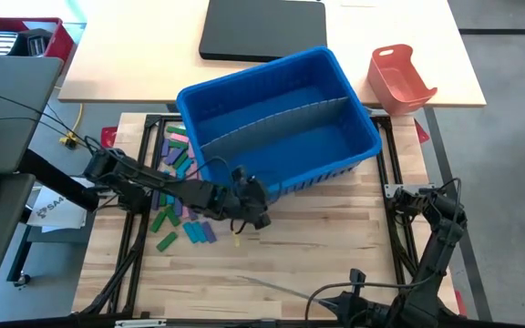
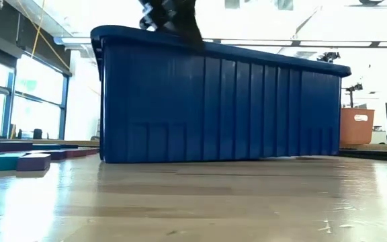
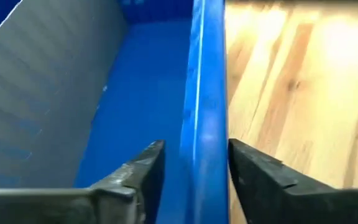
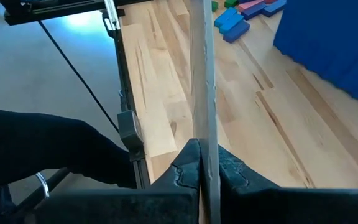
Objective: Sort blocks
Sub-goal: Insert the bin divider into the blue bin
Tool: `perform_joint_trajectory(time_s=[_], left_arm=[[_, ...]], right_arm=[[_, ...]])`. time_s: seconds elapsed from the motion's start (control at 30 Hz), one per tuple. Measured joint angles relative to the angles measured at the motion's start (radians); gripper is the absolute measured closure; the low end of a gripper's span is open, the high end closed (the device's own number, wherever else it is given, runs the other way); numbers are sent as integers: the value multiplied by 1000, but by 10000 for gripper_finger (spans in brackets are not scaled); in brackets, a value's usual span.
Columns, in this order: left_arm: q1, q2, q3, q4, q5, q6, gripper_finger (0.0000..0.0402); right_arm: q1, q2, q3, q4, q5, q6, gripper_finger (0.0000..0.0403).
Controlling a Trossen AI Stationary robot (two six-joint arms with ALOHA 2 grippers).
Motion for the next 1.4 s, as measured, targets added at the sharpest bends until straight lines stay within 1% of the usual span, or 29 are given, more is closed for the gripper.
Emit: perform_joint_trajectory(time_s=[0.1, 0.17, 0.23, 0.33, 0.5, 0.63, 0.77, 0.8, 0.87, 0.97, 1.03, 1.17, 1.27, 1.33, 1.4], left_arm=[[14, -10, 1, 58, 62, 41, 199], [15, -31, 1, 93, 87, 71, 190], [13, -69, 3, 87, 92, 86, 187], [0, -137, 30, 20, 94, 88, 186], [-63, -277, 52, -146, 101, 66, 185], [-124, -369, 52, -378, 98, -17, 185], [-168, -396, 45, -625, 98, -93, 184], [-174, -397, 31, -663, 97, -93, 184], [-183, -395, -13, -697, 102, -46, 184], [-183, -395, -98, -665, 133, 81, 186], [-177, -396, -150, -615, 155, 130, 187], [-158, -400, -217, -509, 149, 160, 188], [-153, -399, -237, -423, 144, 166, 189], [-151, -393, -240, -354, 149, 160, 197], [-150, -389, -241, -269, 188, 150, 212]], right_arm=[[11, -11, 0, -45, 2, 67, 402], [21, -16, 0, -75, 17, 108, 402], [31, -21, 0, -110, 29, 156, 402], [41, -37, 0, -141, 77, 202, 402], [26, -86, 0, -141, 197, 199, 402], [-23, -149, 0, -140, 249, 178, 402], [-95, -205, 54, -143, 269, 39, 402], [-114, -217, 76, -143, 270, -4, 402], [-148, -234, 125, -143, 273, -96, 402], [-187, -241, 201, -141, 267, -225, 402], [-200, -241, 248, -141, 247, -283, 402], [-206, -241, 297, -136, 232, -354, 402], [-202, -240, 309, -135, 226, -362, 402], [-203, -240, 309, -133, 227, -362, 402], [-203, -240, 309, -131, 226, -362, 402]])
